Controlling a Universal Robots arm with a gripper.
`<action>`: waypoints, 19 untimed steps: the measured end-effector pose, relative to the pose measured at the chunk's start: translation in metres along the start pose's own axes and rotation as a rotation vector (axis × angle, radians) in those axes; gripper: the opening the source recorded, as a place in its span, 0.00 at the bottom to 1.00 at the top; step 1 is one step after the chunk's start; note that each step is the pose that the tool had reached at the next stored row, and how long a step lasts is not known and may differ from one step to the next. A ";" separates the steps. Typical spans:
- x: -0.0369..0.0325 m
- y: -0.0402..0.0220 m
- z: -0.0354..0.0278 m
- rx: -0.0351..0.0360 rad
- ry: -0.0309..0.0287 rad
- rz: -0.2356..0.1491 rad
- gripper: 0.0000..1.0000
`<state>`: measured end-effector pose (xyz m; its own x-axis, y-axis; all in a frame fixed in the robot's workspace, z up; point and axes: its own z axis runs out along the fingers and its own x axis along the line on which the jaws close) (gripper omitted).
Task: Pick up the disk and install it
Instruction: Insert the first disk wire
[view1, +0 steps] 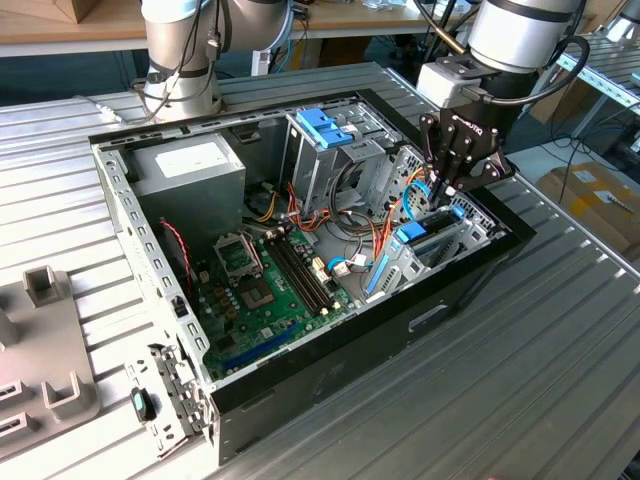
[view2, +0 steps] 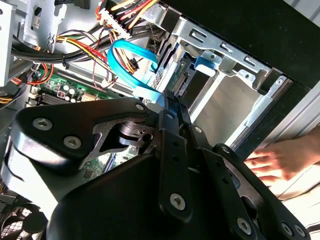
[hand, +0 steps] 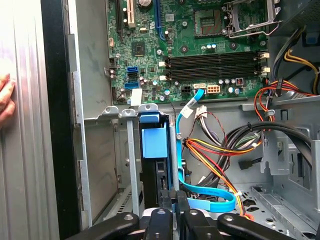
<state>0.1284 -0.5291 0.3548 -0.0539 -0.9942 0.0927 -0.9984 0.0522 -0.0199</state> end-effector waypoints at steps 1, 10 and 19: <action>0.0000 0.0000 0.0000 0.0000 0.0000 0.000 0.16; 0.0007 -0.0001 -0.0070 0.0000 0.0003 0.000 0.16; 0.0006 -0.0021 -0.0074 -0.0056 0.0021 -0.001 0.24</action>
<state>0.1303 -0.5291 0.3623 -0.0532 -0.9941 0.0948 -0.9985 0.0521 -0.0142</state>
